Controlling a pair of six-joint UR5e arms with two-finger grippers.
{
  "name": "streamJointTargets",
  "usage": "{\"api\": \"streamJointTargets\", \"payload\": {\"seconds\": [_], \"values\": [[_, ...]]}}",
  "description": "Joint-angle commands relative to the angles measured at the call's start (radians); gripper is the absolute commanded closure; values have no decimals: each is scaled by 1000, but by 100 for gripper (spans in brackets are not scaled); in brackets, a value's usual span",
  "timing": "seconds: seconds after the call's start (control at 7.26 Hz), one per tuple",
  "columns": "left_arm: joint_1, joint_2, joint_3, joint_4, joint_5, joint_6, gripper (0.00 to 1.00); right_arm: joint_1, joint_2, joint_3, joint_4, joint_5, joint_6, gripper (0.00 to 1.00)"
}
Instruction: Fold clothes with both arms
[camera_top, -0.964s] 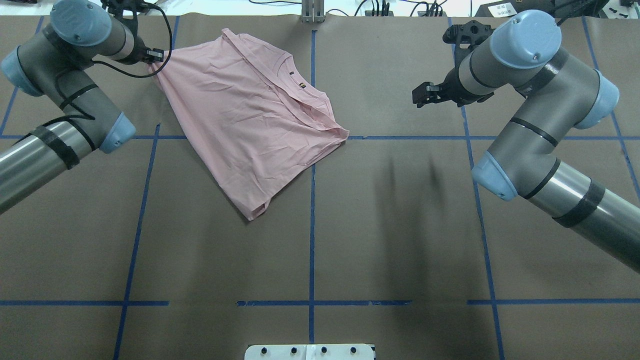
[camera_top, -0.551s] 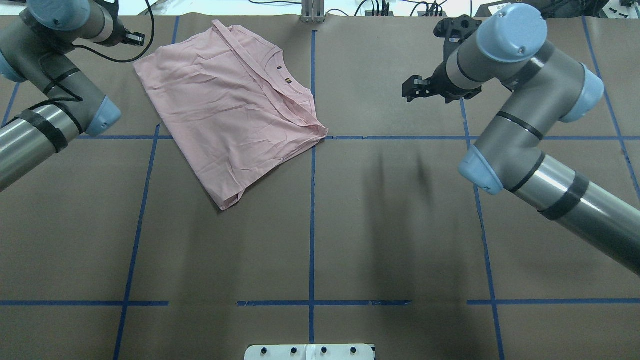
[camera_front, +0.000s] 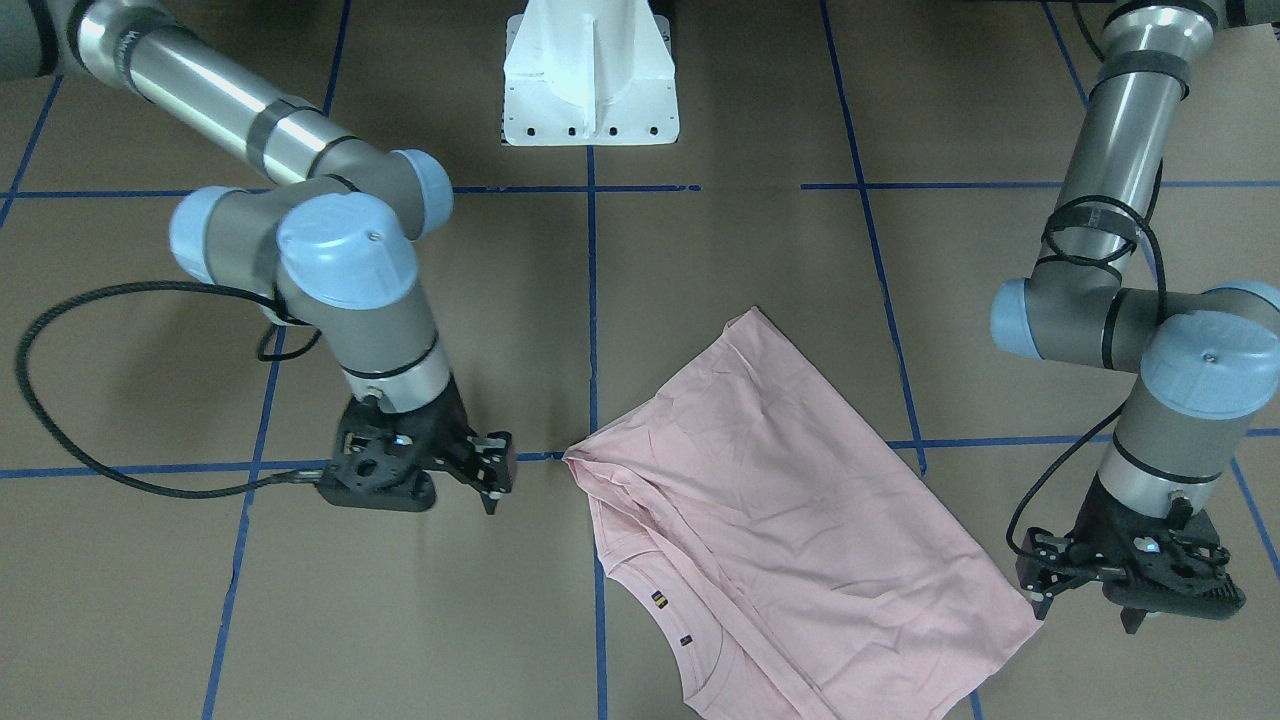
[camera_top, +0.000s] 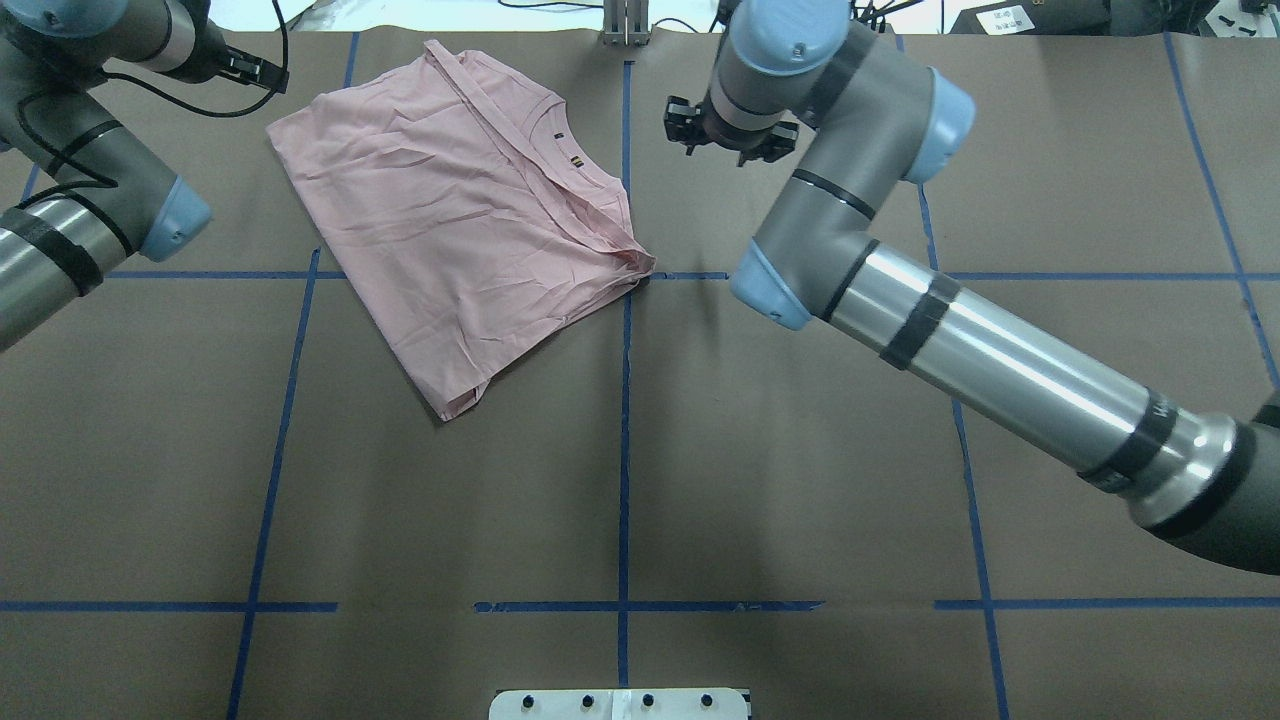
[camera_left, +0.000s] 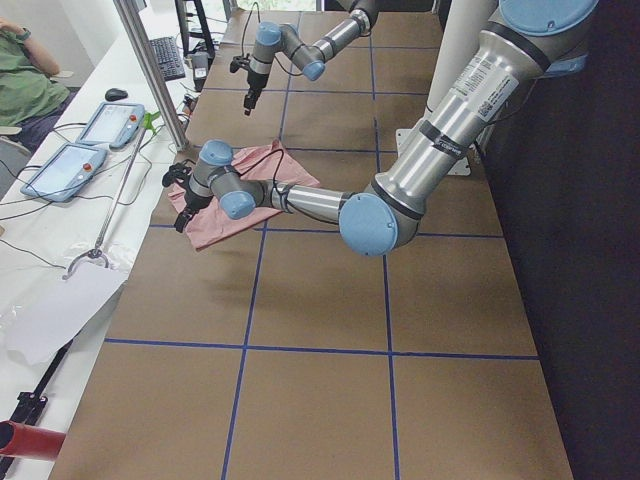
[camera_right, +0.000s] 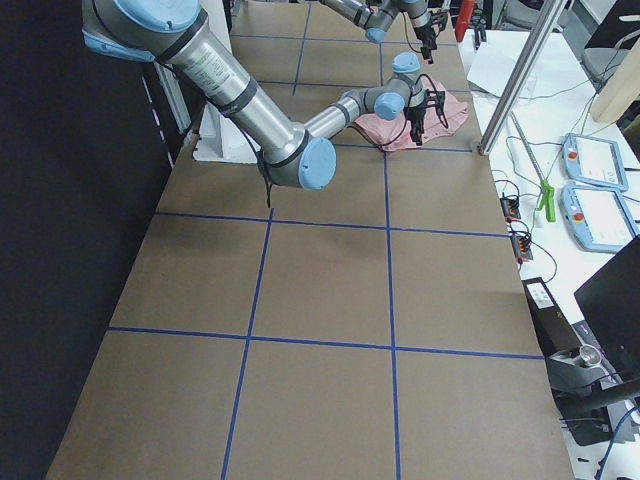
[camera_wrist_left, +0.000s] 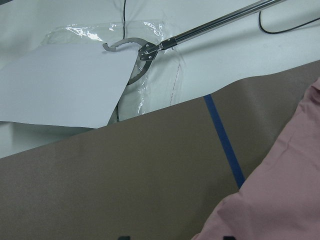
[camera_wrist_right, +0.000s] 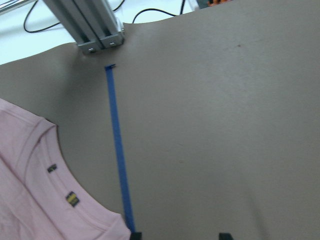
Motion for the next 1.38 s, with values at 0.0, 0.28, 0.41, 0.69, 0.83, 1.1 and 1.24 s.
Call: {"api": "streamJointTargets", "payload": {"seconds": [0.0, 0.28, 0.41, 0.69, 0.83, 1.1, 1.24], "values": [[-1, 4, -6, 0, -4, -6, 0, -58, 135, -238, 134, -80, 78, 45], [-1, 5, -6, 0, -3, -6, 0, -92, 162, -303, 151, -116, 87, 49], [-1, 4, -6, 0, -3, -6, 0, -100, 162, -314, 151, -120, 86, 47], [-1, 4, -6, -2, -3, -6, 0, -112, 160, -327, 145, -140, 81, 48], [-1, 5, -6, -2, -3, -7, 0, -117, 160, -337, 139, -145, 77, 48], [-1, 5, -6, -2, -3, -6, 0, -120, 160, -350, 129, -157, 75, 52], [-1, 7, -6, -2, -3, -6, 0, -121, 163, -350, 105, -157, 74, 58]]}}
